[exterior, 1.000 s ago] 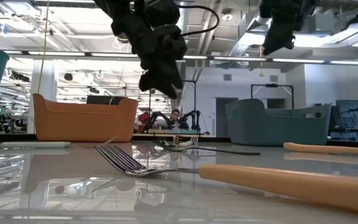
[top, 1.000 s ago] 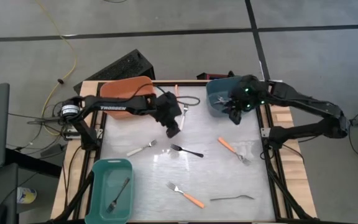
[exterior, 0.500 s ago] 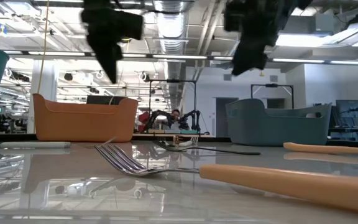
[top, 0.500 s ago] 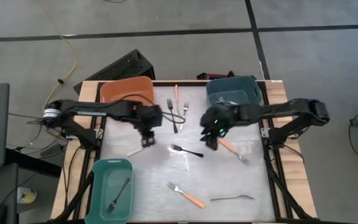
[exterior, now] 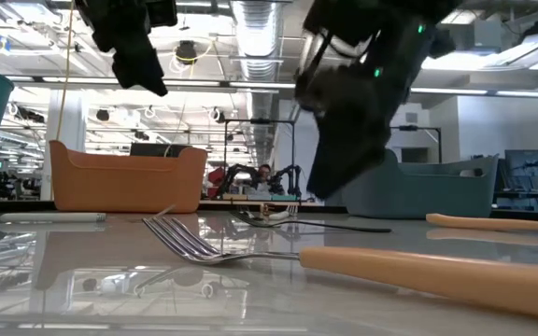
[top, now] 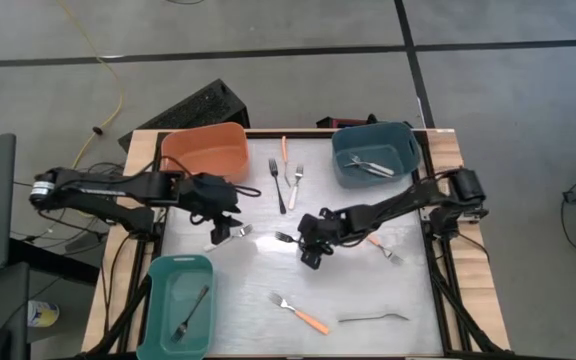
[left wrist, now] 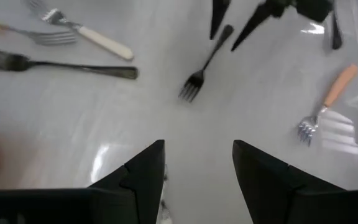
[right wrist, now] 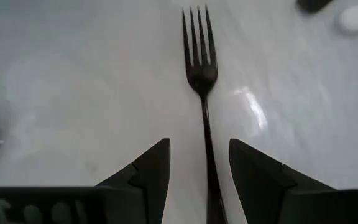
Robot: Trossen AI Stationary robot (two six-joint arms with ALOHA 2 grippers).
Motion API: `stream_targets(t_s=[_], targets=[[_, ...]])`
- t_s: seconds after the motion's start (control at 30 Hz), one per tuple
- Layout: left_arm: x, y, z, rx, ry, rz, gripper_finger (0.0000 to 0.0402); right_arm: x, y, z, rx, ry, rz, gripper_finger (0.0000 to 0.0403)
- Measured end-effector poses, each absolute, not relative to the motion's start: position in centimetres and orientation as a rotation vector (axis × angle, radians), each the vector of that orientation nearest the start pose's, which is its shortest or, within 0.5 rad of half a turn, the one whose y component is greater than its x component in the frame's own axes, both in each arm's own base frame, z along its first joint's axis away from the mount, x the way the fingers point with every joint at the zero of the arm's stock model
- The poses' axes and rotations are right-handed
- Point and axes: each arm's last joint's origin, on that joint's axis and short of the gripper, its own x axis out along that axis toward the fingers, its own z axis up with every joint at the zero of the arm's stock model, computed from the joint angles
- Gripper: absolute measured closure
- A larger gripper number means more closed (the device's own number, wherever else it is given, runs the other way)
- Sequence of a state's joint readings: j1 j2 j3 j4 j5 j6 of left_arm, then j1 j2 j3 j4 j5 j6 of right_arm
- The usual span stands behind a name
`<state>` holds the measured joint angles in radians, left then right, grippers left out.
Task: Sort silverware by color (type)
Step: Put the black fork into the green bin
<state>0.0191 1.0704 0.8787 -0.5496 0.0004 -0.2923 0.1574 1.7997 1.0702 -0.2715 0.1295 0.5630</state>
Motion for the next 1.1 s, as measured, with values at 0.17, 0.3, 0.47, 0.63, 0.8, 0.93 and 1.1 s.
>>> stream_targets(t_s=[0.17, 0.3, 0.47, 0.63, 0.8, 0.93, 1.1], targets=[[21.8, 0.5, 28.1, -0.315, 0.728, 0.164, 0.0228, 36.1, 5.3, 14.0, 0.363, 0.954, -0.248, 0.0217], [21.9, 0.5, 28.0, -0.333, 0.732, 0.166, 0.0228, 36.7, 5.1, 12.9, 0.358, 0.945, -0.26, 0.022], [21.9, 0.5, 28.0, -0.347, 0.73, 0.168, 0.0228, 36.7, 5.1, 12.4, 0.324, 0.959, -0.277, 0.027], [21.9, 0.5, 28.0, -0.348, 0.724, 0.194, 0.0228, 36.4, 5.0, 12.1, 0.294, 1.004, -0.281, 0.037], [21.9, 0.6, 28.0, -0.361, 0.718, 0.225, 0.0228, 36.2, 4.9, 12.0, 0.255, 1.025, -0.258, 0.038], [21.9, 0.6, 28.0, -0.366, 0.717, 0.228, 0.0228, 36.0, 4.3, 13.2, 0.277, 1.013, -0.246, 0.0382], [21.8, 0.6, 28.1, -0.374, 0.713, 0.231, 0.0228, 35.3, 3.3, 16.2, 0.274, 0.971, -0.208, 0.0382]])
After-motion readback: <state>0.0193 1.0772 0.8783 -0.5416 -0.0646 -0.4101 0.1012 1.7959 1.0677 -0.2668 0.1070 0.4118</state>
